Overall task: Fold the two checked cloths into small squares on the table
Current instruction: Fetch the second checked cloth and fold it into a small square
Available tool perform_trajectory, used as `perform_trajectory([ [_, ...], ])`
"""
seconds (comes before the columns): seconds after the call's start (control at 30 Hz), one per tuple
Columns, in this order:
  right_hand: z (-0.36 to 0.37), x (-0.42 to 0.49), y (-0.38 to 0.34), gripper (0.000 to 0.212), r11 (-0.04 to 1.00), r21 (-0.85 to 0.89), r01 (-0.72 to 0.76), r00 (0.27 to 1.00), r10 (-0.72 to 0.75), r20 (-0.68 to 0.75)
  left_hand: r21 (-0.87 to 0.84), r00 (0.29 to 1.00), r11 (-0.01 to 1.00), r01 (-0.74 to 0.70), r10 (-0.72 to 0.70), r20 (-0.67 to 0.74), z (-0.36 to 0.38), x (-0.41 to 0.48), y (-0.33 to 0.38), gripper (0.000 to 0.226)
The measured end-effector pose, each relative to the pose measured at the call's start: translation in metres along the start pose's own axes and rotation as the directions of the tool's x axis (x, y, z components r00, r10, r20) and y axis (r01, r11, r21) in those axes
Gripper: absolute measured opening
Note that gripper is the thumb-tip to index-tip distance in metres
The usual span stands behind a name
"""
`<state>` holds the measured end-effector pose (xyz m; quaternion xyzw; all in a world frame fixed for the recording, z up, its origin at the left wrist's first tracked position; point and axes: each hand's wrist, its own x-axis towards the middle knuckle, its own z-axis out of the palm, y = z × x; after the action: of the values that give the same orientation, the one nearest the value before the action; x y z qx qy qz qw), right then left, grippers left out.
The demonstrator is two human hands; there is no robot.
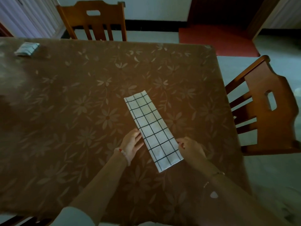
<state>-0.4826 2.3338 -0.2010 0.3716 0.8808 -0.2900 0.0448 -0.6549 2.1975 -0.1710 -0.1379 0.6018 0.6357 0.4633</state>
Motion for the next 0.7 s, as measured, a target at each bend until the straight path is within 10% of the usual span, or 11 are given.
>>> perform_trajectory([
  [0.2,0.010,-0.023,0.000,0.030,0.997,0.083,0.005,0.999,-0.002,-0.036,0.395,0.984,0.902,-0.173,0.145,0.099,-0.015,-0.003,-0.013,0.042],
  [0.3,0.006,-0.023,0.007,0.033,0.995,0.032,0.092,0.989,-0.087,-0.118,0.807,0.846,0.337,-0.485,0.415,0.336,-0.037,-0.002,-0.032,0.039],
  [0.4,0.004,-0.020,0.011,0.038,0.952,-0.084,0.296,0.950,-0.302,-0.080,0.757,0.614,-0.223,-0.614,0.468,0.636,-0.051,-0.008,-0.046,0.039],
  [0.53,0.012,-0.009,0.021,0.042,0.849,-0.264,0.457,0.878,-0.478,-0.018,0.515,0.336,-0.605,-0.607,0.392,0.856,-0.054,-0.005,-0.054,0.038],
  [0.7,0.012,-0.009,0.025,0.042,0.843,-0.294,0.450,0.879,-0.476,-0.016,0.332,0.232,-0.740,-0.585,0.239,0.943,-0.053,0.006,-0.055,0.030],
])
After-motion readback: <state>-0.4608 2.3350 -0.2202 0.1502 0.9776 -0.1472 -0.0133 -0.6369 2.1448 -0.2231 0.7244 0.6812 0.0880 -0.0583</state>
